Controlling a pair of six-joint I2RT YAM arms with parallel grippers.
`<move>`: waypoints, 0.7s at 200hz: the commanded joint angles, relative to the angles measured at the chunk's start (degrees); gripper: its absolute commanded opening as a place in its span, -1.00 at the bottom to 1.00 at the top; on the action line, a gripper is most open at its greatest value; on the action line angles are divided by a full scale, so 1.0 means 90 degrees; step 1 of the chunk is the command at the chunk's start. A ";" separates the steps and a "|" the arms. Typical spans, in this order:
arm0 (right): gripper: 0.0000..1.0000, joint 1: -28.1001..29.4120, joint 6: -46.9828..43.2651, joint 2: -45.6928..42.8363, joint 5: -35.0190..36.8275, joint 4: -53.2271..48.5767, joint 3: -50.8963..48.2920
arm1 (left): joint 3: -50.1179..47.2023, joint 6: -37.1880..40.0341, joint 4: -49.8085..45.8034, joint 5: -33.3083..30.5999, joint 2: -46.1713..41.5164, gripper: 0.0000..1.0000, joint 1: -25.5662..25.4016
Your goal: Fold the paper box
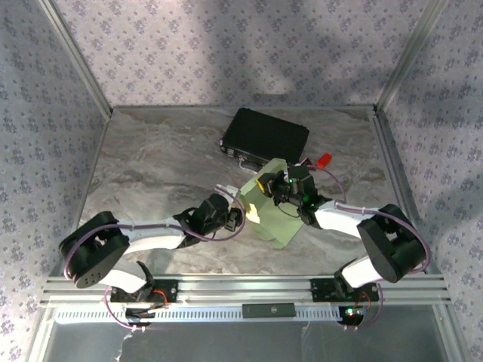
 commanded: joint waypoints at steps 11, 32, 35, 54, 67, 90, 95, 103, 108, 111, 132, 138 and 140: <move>-1.00 -0.0020 0.0012 0.0027 0.0098 0.0453 -0.0265 | 0.0159 0.0023 0.0346 -0.0316 0.0131 -0.11 -0.0202; -1.00 -0.0013 -0.0040 0.0036 0.0182 0.0856 -0.0477 | 0.0120 -0.0072 0.0352 -0.0552 0.0195 -0.10 -0.0224; -1.00 -0.0007 -0.0045 0.0043 0.0198 0.0945 -0.0513 | 0.0115 -0.0083 0.0364 -0.0571 0.0202 -0.10 -0.0228; -1.00 0.0025 -0.0099 0.0106 0.0258 0.1592 -0.0765 | 0.0158 -0.0132 0.0326 -0.0696 0.0307 -0.09 -0.0239; -1.00 0.0057 -0.0186 0.0108 0.0298 0.1957 -0.0891 | 0.0178 -0.0152 0.0335 -0.0804 0.0374 -0.09 -0.0279; -1.00 0.0127 -0.0311 0.0115 0.0342 0.2182 -0.1001 | 0.0188 -0.0157 0.0243 -0.1349 0.0387 -0.09 -0.0468; -1.00 0.0159 -0.0329 0.0146 0.0371 0.2245 -0.1011 | 0.0171 -0.0170 0.0201 -0.1516 0.0356 -0.09 -0.0501; -1.00 0.0235 -0.0317 0.0222 0.0417 0.2369 -0.0997 | 0.0110 -0.0217 0.0174 -0.1692 0.0303 -0.09 -0.0512; -1.00 0.0273 -0.0295 0.0296 0.0423 0.2409 -0.0958 | 0.0055 -0.0233 0.0198 -0.1767 0.0263 -0.09 -0.0507; -1.00 0.0308 -0.0275 0.0346 0.0432 0.2443 -0.0935 | 0.0014 -0.0240 0.0208 -0.1808 0.0238 -0.09 -0.0512; -1.00 0.0563 -0.0082 0.0781 0.0670 0.2881 -0.0783 | -0.0198 -0.0282 0.0101 -0.2080 -0.0055 -0.09 -0.0508; -1.00 0.0645 -0.0032 0.0923 0.0744 0.3036 -0.0737 | -0.0266 -0.0303 0.0063 -0.2153 -0.0144 -0.09 -0.0512; -1.00 0.0668 -0.0014 0.0967 0.0772 0.3092 -0.0716 | -0.0284 -0.0307 0.0054 -0.2165 -0.0191 -0.09 -0.0512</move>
